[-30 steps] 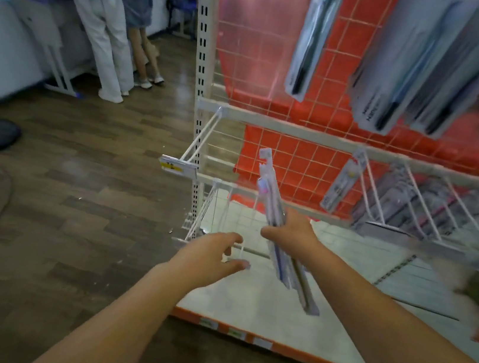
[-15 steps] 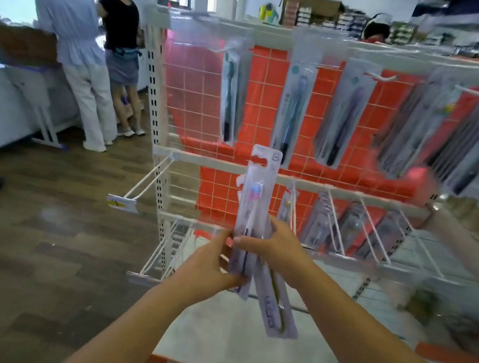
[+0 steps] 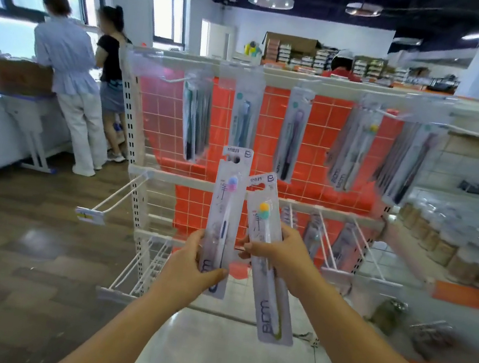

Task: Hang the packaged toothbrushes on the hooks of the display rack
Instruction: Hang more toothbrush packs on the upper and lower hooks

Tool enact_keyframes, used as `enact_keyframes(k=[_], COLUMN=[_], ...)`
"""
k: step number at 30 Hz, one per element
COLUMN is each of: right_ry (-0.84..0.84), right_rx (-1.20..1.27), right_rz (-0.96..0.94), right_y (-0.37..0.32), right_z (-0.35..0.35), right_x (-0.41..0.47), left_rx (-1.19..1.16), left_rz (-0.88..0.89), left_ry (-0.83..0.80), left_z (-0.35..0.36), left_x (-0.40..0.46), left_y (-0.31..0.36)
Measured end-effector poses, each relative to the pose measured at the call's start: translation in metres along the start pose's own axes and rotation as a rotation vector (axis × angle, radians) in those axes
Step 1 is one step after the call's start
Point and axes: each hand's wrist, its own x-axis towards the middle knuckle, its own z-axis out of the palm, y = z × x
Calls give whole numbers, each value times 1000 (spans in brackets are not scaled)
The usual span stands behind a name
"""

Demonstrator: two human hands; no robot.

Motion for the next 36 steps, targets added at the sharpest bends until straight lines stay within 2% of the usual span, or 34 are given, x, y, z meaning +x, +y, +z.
enact_keyframes(k=[5,11,18,22,28,32,36], right_ry=[26,31,119,180,237,241,237], right_rx=[-4,-7,42,105,335,336,338], right_rz=[-17,14,58,72,99,74,89], right_y=[1,-5,-6,-4,-1,2,6], right_z=[-24,-43,-63,-75,-92,-99,-103], right_x=[-10,-19,-18,-14,-18,-20,-23], left_rx=[-19,-116,-266,-373,-452,-457,-468], left_rz=[55,-22,-112,-147,-223,-216,-233], left_ry=[0,123,134,80,-46,-133,-144], left_z=[13,18,16,13,17,22,25], left_x=[-17,-14,-2,5,14,17,17], left_y=[8,14,20,26,26,26,23])
